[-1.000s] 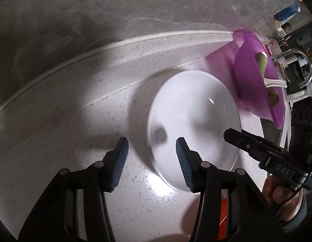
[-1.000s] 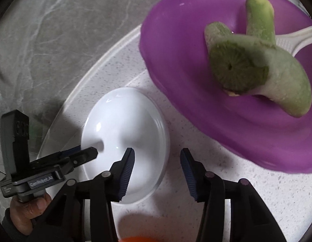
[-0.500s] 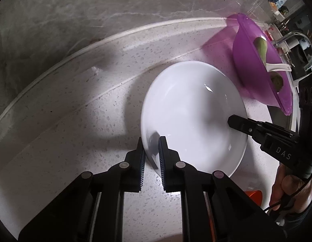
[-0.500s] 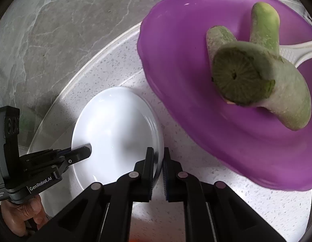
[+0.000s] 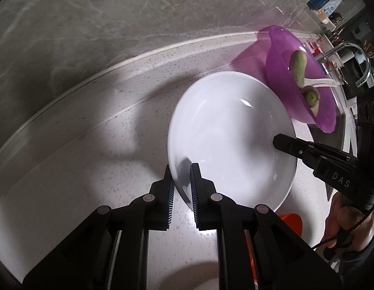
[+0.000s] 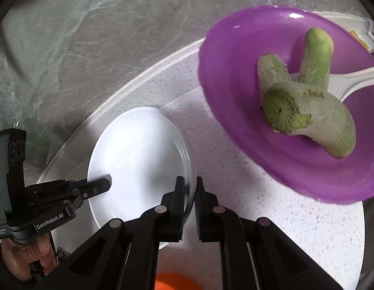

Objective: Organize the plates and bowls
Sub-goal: 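Close both grippers on opposite points of the white bowl's rim, then lift the white bowl with both grippers and lower it onto the deep plate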

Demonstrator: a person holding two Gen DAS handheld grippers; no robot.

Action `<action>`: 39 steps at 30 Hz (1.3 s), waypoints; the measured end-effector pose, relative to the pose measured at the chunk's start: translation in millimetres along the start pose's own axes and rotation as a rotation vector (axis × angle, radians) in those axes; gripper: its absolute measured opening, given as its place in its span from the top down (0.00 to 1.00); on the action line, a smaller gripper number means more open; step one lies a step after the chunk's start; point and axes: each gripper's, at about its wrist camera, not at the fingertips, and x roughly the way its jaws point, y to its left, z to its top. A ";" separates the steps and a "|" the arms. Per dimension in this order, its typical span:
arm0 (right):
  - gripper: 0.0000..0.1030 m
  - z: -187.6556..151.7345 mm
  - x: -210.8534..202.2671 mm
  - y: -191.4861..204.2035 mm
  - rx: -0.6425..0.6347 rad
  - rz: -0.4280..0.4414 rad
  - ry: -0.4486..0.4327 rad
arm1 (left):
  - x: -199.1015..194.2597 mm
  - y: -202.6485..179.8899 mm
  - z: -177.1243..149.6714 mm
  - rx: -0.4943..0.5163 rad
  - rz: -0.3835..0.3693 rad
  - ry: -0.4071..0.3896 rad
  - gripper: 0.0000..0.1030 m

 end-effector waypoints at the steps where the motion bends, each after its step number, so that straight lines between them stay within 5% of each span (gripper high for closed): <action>1: 0.91 -1.7 -2.9 3.8 -0.005 0.003 -0.003 | -4.3 -0.9 -2.5 0.000 0.000 -0.005 0.89; 17: 0.91 -38.1 -67.2 54.9 -0.108 0.067 -0.039 | -91.3 -6.2 -86.8 -0.042 -0.018 -0.092 0.89; 39: 0.90 -167.8 -116.5 98.5 -0.257 0.149 0.028 | -180.5 11.2 -282.2 -0.129 -0.047 -0.150 0.89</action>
